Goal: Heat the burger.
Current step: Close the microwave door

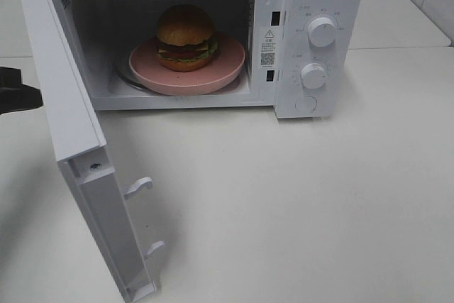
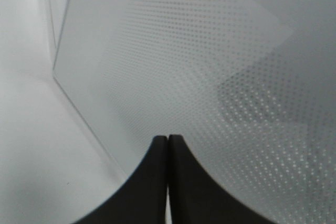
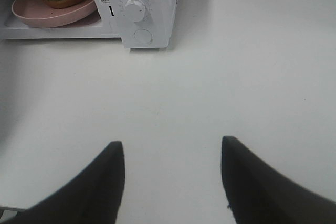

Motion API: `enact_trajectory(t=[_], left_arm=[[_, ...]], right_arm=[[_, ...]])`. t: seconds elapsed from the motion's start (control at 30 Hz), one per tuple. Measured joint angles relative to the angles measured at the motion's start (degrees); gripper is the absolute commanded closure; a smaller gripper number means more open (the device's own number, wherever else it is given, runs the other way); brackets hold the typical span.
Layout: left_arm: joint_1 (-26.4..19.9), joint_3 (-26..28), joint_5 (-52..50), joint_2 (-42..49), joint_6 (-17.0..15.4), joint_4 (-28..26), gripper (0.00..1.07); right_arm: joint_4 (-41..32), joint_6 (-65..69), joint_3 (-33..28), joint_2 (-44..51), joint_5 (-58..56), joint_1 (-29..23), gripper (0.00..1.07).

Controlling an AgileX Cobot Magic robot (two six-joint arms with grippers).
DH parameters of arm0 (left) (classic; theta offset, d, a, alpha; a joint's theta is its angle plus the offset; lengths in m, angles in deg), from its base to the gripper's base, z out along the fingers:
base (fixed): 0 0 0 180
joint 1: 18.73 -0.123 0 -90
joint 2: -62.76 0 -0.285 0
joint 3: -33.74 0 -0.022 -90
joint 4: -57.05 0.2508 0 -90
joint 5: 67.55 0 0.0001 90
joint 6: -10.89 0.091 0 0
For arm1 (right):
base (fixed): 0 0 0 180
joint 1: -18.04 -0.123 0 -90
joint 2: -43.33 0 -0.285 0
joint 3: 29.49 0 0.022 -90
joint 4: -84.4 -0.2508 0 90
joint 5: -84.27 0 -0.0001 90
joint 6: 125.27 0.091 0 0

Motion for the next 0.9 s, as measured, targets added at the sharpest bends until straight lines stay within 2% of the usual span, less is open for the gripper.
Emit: enact_trajectory(t=[0.1, 0.13, 0.2, 0.27, 0.3, 0.33, 0.43, 0.67, 0.9], left_arm=[[1.26, 0.63, -0.40, -0.57, 0.46, 0.00, 1.07], [3.67, 1.60, -3.21, -1.49, 0.86, 0.17, 1.07], [4.87, 2.12, -5.16, -1.83, 0.92, 0.17, 1.07], [9.74, 4.24, -10.83, -3.04, 1.03, 0.11, 1.07], [9.74, 4.24, -10.83, -3.04, 1.03, 0.11, 1.07], [11.97, 5.33, -12.15, -3.67, 1.03, -0.06, 1.07], [14.50, 7.33, -12.89, -4.35, 1.09, -0.23, 1.07], [17.42, 10.60, -14.09, -6.82, 1.09, -1.43, 1.07], [21.43, 16.39, -14.90, -12.83, 1.09, -3.55, 1.07]], right_arm=[[0.00, 0.00, 0.00, 0.00, 0.00, 0.00, 0.52], [0.00, 0.00, 0.00, 0.00, 0.00, 0.00, 0.52], [0.00, 0.00, 0.00, 0.00, 0.00, 0.00, 0.52], [0.00, 0.00, 0.00, 0.00, 0.00, 0.00, 0.52], [0.00, 0.00, 0.00, 0.00, 0.00, 0.00, 0.52], [0.00, 0.00, 0.00, 0.00, 0.00, 0.00, 0.52], [0.00, 0.00, 0.00, 0.00, 0.00, 0.00, 0.52], [0.00, 0.00, 0.00, 0.00, 0.00, 0.00, 0.52], [0.00, 0.00, 0.00, 0.00, 0.00, 0.00, 0.52]])
